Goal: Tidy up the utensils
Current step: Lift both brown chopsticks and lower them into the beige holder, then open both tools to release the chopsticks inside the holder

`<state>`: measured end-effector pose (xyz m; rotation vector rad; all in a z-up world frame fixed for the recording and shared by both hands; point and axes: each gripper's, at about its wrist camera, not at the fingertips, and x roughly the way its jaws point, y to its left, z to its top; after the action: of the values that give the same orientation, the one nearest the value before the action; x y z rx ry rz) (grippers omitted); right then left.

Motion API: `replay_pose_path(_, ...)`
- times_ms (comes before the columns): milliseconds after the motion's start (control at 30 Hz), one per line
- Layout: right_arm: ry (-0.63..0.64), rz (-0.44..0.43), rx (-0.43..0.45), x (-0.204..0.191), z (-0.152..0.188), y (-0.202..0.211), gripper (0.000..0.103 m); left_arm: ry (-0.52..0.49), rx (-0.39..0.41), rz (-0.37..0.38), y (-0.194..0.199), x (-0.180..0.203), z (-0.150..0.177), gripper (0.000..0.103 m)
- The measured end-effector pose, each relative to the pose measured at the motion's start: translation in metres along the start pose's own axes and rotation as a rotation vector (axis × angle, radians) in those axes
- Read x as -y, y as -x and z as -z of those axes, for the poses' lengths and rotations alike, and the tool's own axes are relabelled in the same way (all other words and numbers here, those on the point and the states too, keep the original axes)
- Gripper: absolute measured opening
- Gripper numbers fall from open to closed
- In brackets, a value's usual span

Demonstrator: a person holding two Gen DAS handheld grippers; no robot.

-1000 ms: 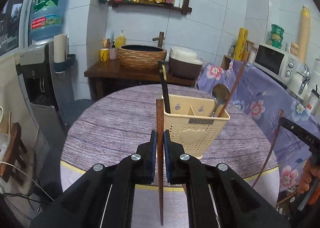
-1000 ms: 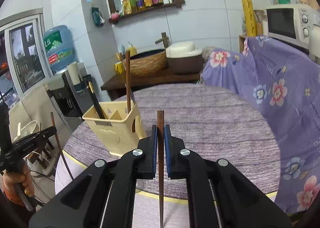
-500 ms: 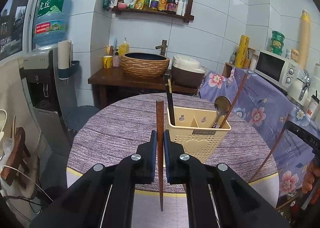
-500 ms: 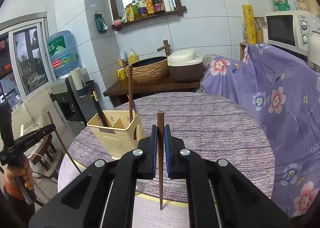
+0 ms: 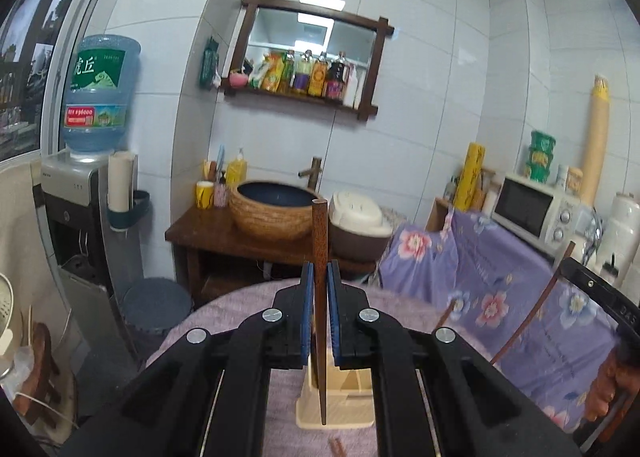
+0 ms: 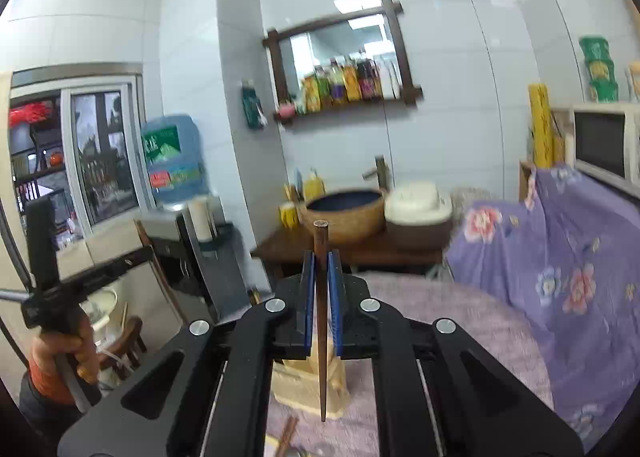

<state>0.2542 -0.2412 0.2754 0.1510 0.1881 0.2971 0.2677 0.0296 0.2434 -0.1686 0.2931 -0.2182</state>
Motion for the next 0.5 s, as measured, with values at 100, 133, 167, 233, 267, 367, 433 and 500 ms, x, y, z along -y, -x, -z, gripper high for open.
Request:
replay_pose_path(100,0.03,0.017,0.048,-0.019,-0.016,-0.013,0.008,0.008,0.034,-0.011,-0.014,0.008,-0.013,0.008)
replay_pose_path(133,0.032,0.02,0.054,-0.023,-0.017,-0.021,0.008,0.016,0.04,-0.015,-0.02,0.011,-0.015,0.008)
replay_pose_path(167,0.033,0.027,0.057,-0.027,-0.016,-0.028,0.008,0.025,0.046,-0.019,-0.025,0.012,-0.015,0.008)
replay_pose_path(233,0.054,0.051,0.065,-0.033,-0.008,-0.042,0.008,0.03,0.052,-0.029,-0.036,0.014,-0.009,0.008)
replay_pose_path(267,0.064,0.063,0.063,-0.035,-0.002,-0.048,0.008,0.034,0.048,-0.029,-0.041,0.014,-0.005,0.008)
replay_pose_path(367,0.063,0.08,0.01,-0.034,0.026,-0.073,0.008,0.037,0.006,-0.035,-0.056,0.013,0.014,0.008)
replay_pose_path(433,0.047,0.081,-0.026,-0.029,0.043,-0.085,0.008,0.049,-0.025,-0.036,-0.065,0.008,0.03,0.008)
replay_pose_path(500,0.029,0.086,-0.065,-0.024,0.06,-0.096,0.008,0.056,-0.058,-0.036,-0.073,0.004,0.045,0.008)
